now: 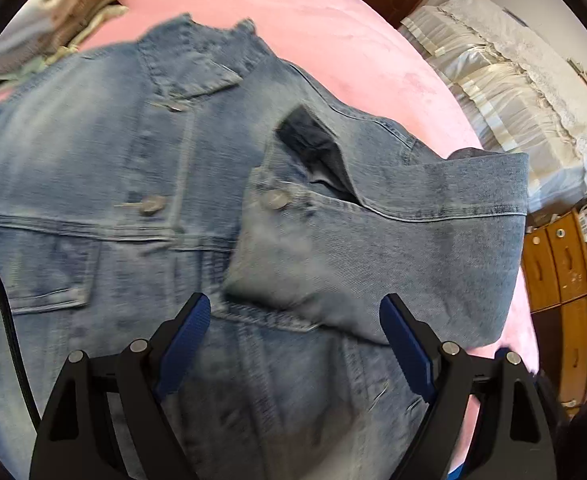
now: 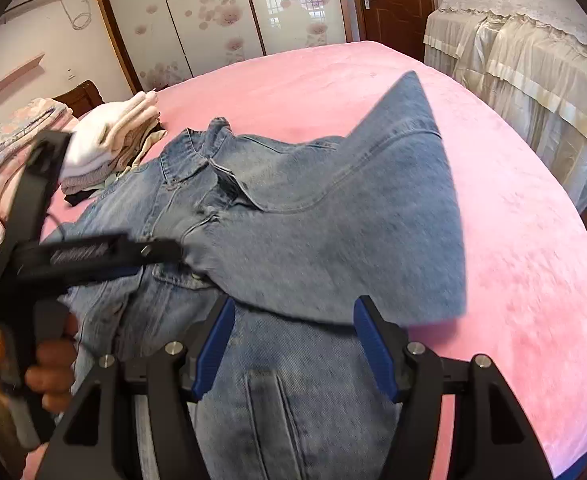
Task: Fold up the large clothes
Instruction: 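Lay the sleeve across the jacket front and open the right tool, then grasp the folded sleeve cuff with the left tool and pull it across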
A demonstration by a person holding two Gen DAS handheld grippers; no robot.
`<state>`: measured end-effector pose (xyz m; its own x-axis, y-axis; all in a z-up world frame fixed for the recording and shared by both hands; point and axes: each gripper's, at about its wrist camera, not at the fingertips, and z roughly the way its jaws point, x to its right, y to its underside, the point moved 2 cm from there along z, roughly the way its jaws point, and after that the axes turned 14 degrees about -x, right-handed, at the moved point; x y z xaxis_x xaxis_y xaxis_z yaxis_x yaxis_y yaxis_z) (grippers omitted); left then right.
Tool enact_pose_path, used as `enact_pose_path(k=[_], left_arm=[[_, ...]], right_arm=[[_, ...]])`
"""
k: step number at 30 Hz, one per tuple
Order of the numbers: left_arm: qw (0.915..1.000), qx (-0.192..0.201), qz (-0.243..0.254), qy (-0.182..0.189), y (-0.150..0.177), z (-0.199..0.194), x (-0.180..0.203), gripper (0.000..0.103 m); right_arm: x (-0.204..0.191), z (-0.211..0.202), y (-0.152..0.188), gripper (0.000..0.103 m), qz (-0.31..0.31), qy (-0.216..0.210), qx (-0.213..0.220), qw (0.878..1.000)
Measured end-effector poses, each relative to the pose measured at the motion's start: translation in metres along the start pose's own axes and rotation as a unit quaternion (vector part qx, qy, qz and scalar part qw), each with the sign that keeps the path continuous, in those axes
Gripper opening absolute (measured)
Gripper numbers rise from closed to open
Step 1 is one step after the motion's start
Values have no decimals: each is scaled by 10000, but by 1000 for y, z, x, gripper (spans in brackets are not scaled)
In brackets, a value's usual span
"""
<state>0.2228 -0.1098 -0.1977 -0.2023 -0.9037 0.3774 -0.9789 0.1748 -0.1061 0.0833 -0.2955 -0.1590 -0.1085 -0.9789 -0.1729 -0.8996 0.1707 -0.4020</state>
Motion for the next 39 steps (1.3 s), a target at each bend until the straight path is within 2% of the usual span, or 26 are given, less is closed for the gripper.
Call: enact_pose_path(k=[2,4,7,9,11,15,19,22,25,27,29,31,34,36,37,38,39], left_arm=[[10000,-63,-39,66,-6,10,2,86],[9999,-91,-85,103,-11,17,3,80],[9998,-63,-106,175,-15,22,3,61],[9996,-109,-116,227,-18,27,3,31],[9996,-117,-226,143,-20,31,1,20],[9998,185,-73,-40,-23,12,16,18],[9969,711,338,-87,-31,-40,49,18],[9899,1262,615,-180,-43,-92,70,17],[9811,1761,744,-303,-61,-143,78,17],[9758,2031,728,-358,-70,-173,69,17],[9671,2401,678,-508,-78,-198,56,17],[9616,2617,644,-525,-73,-213,36,17],[9638,2574,507,-479,-62,-205,-3,17],[9721,2227,286,-673,-48,-174,-41,18],[9770,1970,150,-802,-43,-155,-61,18],[9845,1501,-34,-907,-36,-127,-86,18],[9885,1182,-160,-930,-33,-109,-102,19]], right_arm=[[2,-1,4,62,4,25,-27,10000],[5,0,7,62,28,14,-54,10000],[9,0,10,62,96,-42,-62,9999],[11,0,10,62,138,-94,-53,9998],[12,1,12,62,154,-83,-61,9998],[14,3,12,62,140,163,-86,9997],[32,12,11,62,411,342,-248,9983],[58,21,7,62,869,327,-306,9952],[70,30,-5,62,1034,256,-301,9939],[68,33,-17,62,954,309,-243,9947],[61,36,-32,62,806,450,-84,9957],[51,41,-44,62,656,529,4,9964],[38,55,-50,62,480,686,-136,9964],[30,69,-48,62,381,1034,-334,9933],[31,71,-45,62,372,1121,-375,9923],[31,76,-42,62,368,1169,-494,9912],[32,77,-40,62,376,1168,-571,9908]])
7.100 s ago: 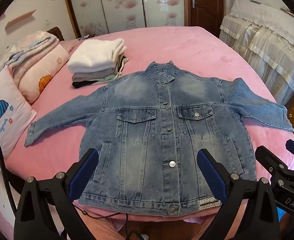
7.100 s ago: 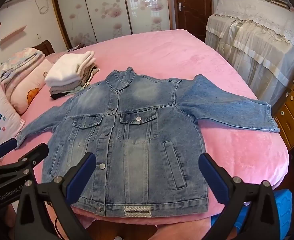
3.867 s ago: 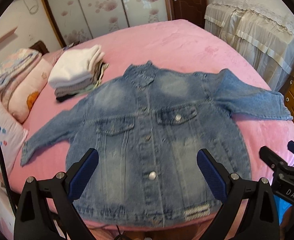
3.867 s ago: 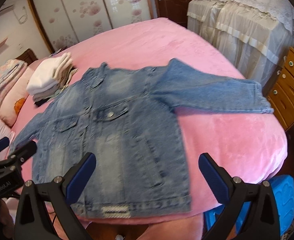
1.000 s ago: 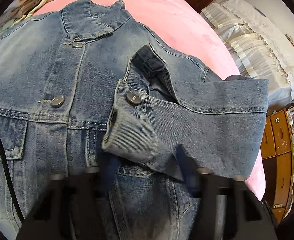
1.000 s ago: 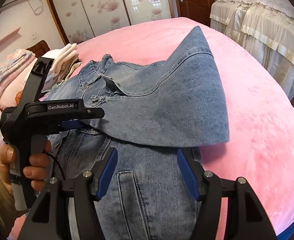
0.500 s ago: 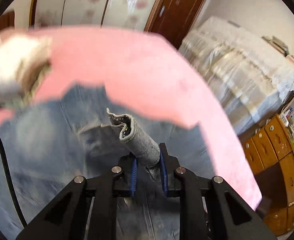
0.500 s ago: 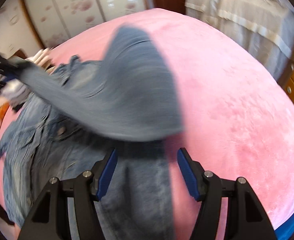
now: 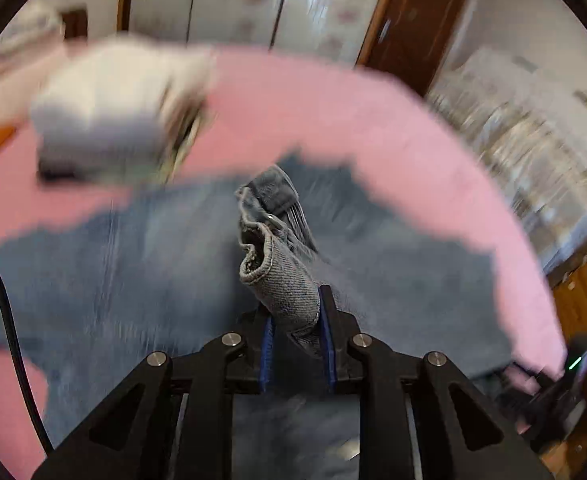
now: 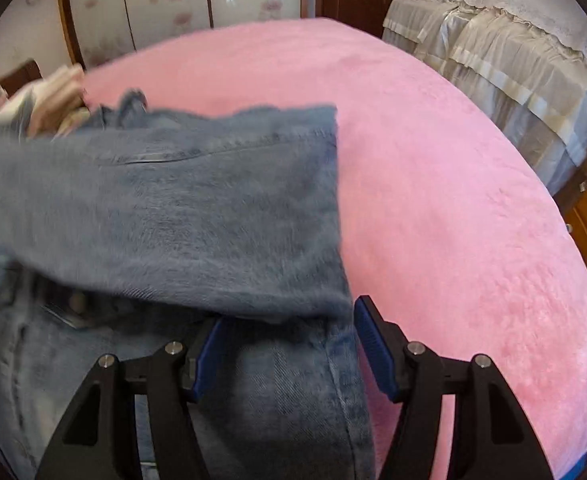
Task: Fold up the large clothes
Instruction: 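Grasp the folded sleeve cuff with the left tool and pull it across, then lay the cuff flat on the jacket front and open the left tool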
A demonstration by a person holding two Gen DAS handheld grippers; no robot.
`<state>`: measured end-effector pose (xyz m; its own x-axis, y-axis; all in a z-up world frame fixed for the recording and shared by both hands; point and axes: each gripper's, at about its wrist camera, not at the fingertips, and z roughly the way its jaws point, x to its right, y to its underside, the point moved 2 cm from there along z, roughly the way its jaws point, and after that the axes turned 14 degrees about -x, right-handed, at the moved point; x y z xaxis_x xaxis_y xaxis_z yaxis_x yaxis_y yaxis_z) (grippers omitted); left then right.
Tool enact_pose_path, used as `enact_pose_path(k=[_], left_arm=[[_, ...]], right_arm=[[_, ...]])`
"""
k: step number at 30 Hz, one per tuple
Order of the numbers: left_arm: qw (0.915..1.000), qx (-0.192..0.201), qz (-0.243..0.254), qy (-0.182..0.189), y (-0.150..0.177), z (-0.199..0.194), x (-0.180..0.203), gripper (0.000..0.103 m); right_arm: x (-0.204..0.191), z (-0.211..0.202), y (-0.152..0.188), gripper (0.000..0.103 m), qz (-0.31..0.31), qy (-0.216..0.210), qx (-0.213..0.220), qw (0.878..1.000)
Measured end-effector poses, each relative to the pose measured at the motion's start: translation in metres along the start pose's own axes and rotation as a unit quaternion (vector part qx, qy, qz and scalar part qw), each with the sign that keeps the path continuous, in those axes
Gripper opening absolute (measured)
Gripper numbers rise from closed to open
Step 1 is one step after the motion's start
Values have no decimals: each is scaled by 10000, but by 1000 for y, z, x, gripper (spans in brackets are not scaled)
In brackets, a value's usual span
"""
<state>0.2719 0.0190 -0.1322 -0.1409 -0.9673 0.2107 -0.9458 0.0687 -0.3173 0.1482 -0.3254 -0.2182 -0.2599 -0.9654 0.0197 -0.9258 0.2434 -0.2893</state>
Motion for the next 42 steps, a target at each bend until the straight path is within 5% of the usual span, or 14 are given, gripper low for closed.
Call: enact_pose_path(k=[3,5,11,14,16,22,28,32,38,39,41,42], left_arm=[[9950,-821,-476,325,29,46,-40,20],[9931,-718,-580,725,36,38,-47,24],[9933,-344,164,1095,11,-15,-31,45],[9951,69,199,963,-18,-36,-31,59],[9963,109,111,841,-32,-33,-34,60],[9945,-745,-284,687,-79,26,-50,59],[9878,-1511,-223,294,-78,84,-57,59],[9840,-1735,-9,401,-62,91,-61,51],[9854,-1701,-62,-4,-60,84,-60,7],[9857,-1685,-11,-75,-60,83,-57,7],[9877,-1525,155,-296,-60,78,-49,6],[9891,-1394,248,-392,-60,73,-44,5]], right_arm=[[6,-5,10,62,-78,-192,-178,9996],[10,-14,18,62,-186,-285,-185,9992],[7,-58,18,62,-558,-493,30,9972],[3,-75,-2,68,-546,-695,243,9958],[0,-79,-21,73,-474,-729,355,9956],[2,-66,-70,73,-293,-761,383,9959],[21,-32,-116,73,10,-650,106,9978],[33,-7,-139,73,199,-599,-110,9979],[36,34,-164,73,392,-672,-448,9960],[34,40,-166,73,389,-647,-476,9960],[31,48,-167,60,394,-617,-498,9961],[29,50,-167,25,341,-554,-498,9966]])
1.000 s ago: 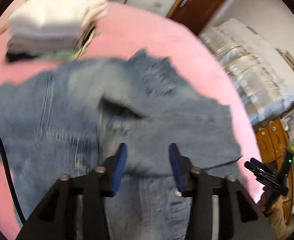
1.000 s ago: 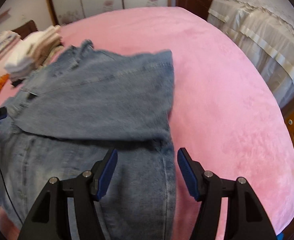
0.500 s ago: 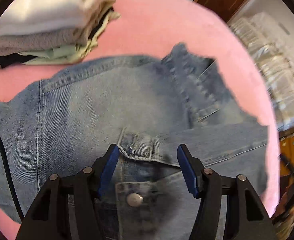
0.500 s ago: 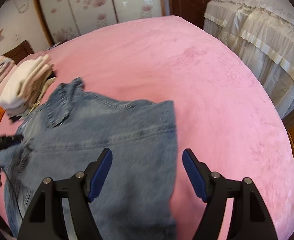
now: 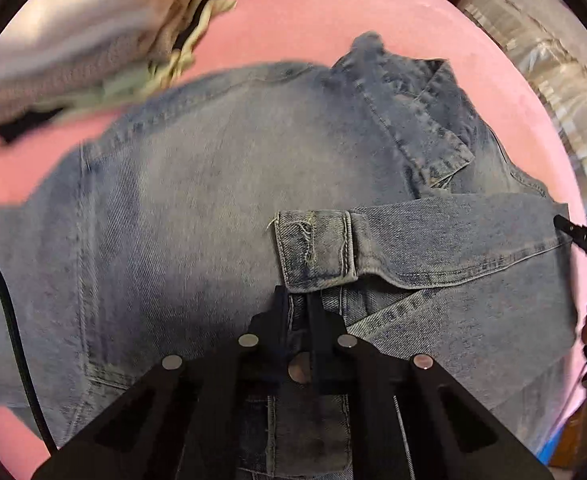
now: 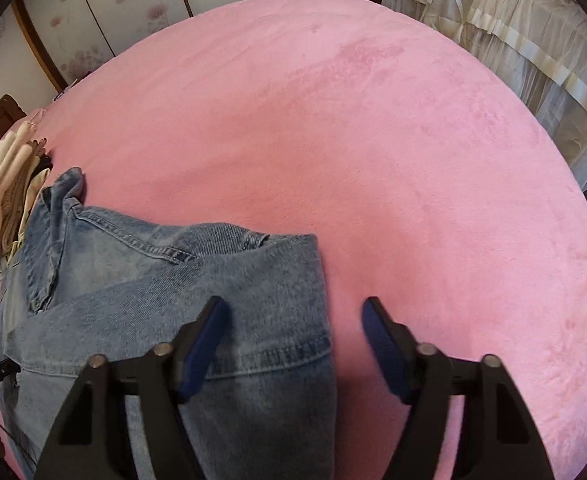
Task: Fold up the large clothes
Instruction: 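Lay the cuff flat on the jacket front and open the left tool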
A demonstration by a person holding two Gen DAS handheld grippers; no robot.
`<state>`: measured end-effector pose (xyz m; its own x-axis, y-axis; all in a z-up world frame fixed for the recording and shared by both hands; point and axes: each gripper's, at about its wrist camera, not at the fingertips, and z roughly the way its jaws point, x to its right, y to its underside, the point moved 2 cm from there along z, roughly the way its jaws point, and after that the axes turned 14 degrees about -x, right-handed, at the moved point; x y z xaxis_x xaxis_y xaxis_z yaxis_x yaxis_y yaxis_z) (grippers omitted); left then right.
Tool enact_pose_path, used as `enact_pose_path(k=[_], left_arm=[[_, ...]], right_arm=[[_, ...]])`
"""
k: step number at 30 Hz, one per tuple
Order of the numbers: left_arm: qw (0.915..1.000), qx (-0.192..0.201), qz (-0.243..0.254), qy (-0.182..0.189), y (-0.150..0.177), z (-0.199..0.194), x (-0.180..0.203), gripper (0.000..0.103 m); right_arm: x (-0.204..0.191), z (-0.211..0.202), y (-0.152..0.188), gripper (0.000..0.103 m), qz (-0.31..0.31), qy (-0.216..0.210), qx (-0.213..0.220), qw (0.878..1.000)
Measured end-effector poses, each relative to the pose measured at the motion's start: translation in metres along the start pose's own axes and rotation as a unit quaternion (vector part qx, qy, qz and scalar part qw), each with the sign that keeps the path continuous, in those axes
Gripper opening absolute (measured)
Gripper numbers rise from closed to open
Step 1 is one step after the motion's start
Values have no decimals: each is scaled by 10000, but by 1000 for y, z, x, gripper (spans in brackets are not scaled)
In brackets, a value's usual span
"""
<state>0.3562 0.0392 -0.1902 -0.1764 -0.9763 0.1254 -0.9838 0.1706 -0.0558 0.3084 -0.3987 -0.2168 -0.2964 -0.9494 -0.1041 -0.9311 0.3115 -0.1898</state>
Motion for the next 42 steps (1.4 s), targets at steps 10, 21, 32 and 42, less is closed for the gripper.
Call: enact_pose_path(k=[10,21,32,42], left_arm=[[9967,654,175,-454,-22,-12,11,5],[9980,363,252,-449,6,-24,12,22],[9987,410,216,-212,60,-13,41,25],[9982,534,118,-264,52,1,43,25]], right_arm=[[21,-2,-4,4,432,541,481,9964],[1,-69,46,31,-195,316,784,9962],[-98,-51,139,31,-1237,-84,302,9918],[-13,-37,131,53,-164,1077,387,9933]])
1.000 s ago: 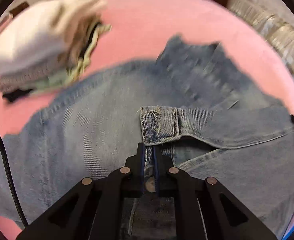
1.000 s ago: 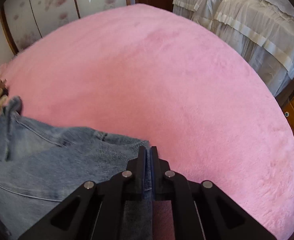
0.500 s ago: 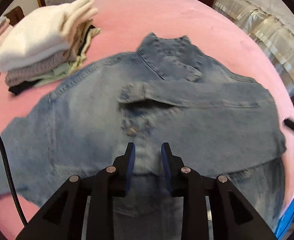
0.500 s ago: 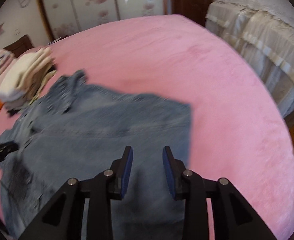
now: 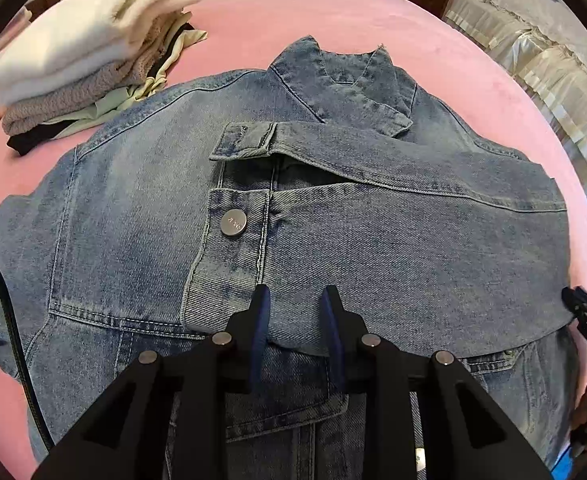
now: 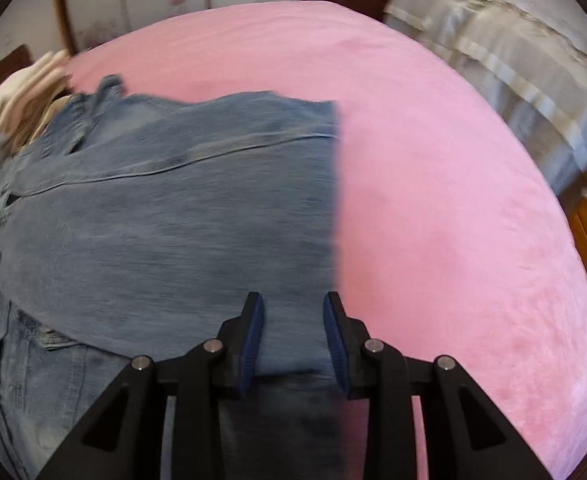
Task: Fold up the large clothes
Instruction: 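Lay the cuff flat on the jacket front and open the left tool, then move the left tool over to the other denim sleeve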
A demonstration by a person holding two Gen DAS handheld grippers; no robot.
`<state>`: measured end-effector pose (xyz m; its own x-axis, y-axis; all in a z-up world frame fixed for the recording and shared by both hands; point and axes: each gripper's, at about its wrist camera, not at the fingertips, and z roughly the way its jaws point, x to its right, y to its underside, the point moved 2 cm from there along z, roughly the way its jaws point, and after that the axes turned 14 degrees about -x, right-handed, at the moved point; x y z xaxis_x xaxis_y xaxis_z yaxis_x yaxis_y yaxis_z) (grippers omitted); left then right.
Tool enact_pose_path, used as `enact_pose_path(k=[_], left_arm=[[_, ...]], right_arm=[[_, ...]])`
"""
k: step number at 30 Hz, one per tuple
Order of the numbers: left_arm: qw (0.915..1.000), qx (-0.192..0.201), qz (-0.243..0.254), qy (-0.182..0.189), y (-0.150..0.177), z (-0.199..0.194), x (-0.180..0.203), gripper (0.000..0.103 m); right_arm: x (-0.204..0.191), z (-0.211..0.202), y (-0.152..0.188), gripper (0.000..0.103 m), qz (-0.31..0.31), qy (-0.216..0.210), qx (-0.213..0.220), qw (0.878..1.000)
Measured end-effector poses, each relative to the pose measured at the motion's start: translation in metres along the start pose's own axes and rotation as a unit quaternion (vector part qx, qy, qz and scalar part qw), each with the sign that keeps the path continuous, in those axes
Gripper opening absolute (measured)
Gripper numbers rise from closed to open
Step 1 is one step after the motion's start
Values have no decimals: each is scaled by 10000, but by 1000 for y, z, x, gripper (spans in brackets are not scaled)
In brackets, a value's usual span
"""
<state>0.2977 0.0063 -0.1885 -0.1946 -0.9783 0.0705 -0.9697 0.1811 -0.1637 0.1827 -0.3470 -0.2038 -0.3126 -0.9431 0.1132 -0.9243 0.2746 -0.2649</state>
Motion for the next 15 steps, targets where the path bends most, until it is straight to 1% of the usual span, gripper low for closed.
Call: enact_pose_path(k=[1,2,4,8,10,13,15], left_arm=[[10000,13,0,-36,0,0,1,25],[10000,36,-16,-81,0,-1,2,25],[9999,57,-60,-96,-1,-1,2,25],[9999,108,-126,-42,1,-7,3,25],[9998,191,-80,9,2,-11,4,25],[9996,294,3,17,7,-19,8,25],[9993,361,98,25,11,-28,13,25]], right_arm=[[4,0,1,63,82,-14,-9,10000],[8,1,1,63,244,-190,-54,9995],[9,0,1,63,397,-329,-56,9987],[7,-6,4,63,476,-232,50,9986],[5,-9,7,63,565,-233,130,9980],[0,-14,10,63,607,-343,222,9973],[3,-15,14,63,638,-450,184,9968]])
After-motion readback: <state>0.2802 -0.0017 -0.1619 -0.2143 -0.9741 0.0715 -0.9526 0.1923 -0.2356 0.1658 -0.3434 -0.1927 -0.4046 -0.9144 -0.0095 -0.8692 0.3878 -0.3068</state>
